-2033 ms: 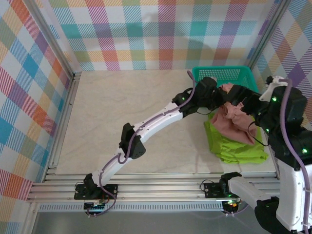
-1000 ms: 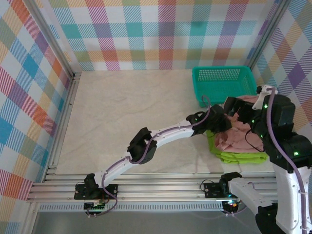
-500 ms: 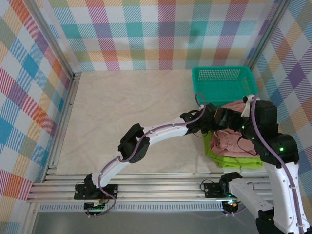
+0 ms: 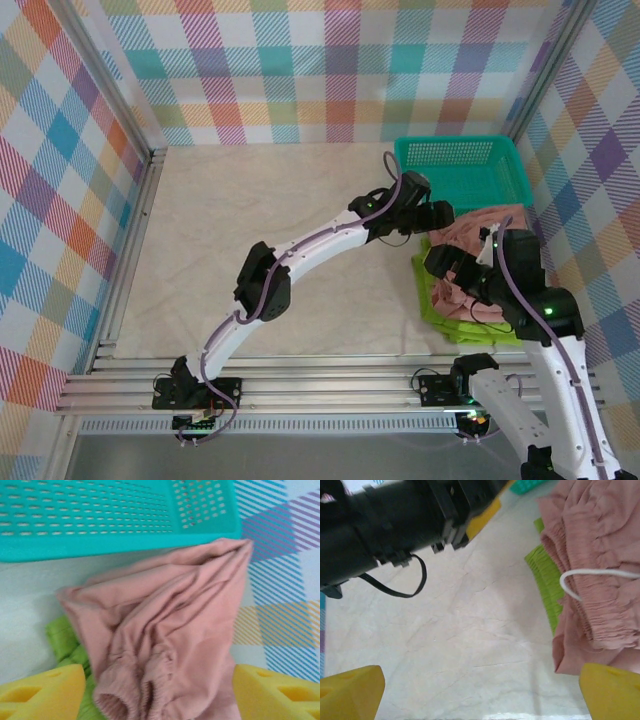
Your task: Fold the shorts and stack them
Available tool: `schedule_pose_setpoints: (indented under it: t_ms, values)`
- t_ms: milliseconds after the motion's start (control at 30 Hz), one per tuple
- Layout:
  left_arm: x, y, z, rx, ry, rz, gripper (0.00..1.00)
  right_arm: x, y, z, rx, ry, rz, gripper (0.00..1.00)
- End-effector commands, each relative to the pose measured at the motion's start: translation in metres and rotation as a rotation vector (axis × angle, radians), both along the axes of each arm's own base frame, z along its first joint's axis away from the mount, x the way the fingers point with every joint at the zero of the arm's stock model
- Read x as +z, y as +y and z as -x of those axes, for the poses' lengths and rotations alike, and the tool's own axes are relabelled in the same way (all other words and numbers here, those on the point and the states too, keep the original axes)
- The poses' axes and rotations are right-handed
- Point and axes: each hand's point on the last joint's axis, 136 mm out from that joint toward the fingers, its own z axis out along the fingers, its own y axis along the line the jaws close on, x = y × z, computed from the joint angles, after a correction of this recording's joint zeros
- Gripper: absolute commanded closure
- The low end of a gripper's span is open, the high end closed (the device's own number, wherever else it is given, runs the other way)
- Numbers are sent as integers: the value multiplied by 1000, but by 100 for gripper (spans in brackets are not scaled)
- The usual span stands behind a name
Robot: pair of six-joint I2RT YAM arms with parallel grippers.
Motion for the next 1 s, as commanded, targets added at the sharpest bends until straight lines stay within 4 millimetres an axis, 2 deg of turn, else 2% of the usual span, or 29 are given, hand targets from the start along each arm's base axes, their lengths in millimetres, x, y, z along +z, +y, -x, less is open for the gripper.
schedule_pose_setpoints:
  t_ms: [0,67,167,367,433,500,567,633,767,867,967]
  values:
    - [-27,-23,17,-105,40,3,26,3,15,-12,-8,-8,-188,1]
    - [-35,-26,17,-108,44,-6,30,2,19,-18,-17,-1,-296,1]
    - [-50,-31,19,-115,56,-14,36,3,11,-25,-73,-27,-380,1]
    - [-71,-45,31,-145,90,-7,48,-6,-15,-26,-225,-31,-343,1]
    - [-76,-48,32,-145,97,-3,57,-13,-22,-25,-267,-28,-328,1]
    - [-80,-49,29,-133,104,1,73,-20,-28,-25,-301,-15,-314,0]
    - [-76,-48,23,-111,90,2,86,-29,-33,-23,-334,1,-296,1]
    - [-66,-43,10,-79,64,6,94,-36,-38,-21,-355,9,-278,1]
    - [-51,-26,-17,-17,35,9,96,-50,-43,-20,-377,40,-257,0]
    - [-63,-24,-19,-22,41,-11,89,-60,-43,-22,-377,66,-266,1]
    - [-86,-20,-20,-14,57,-55,83,-68,-43,-24,-379,85,-281,0]
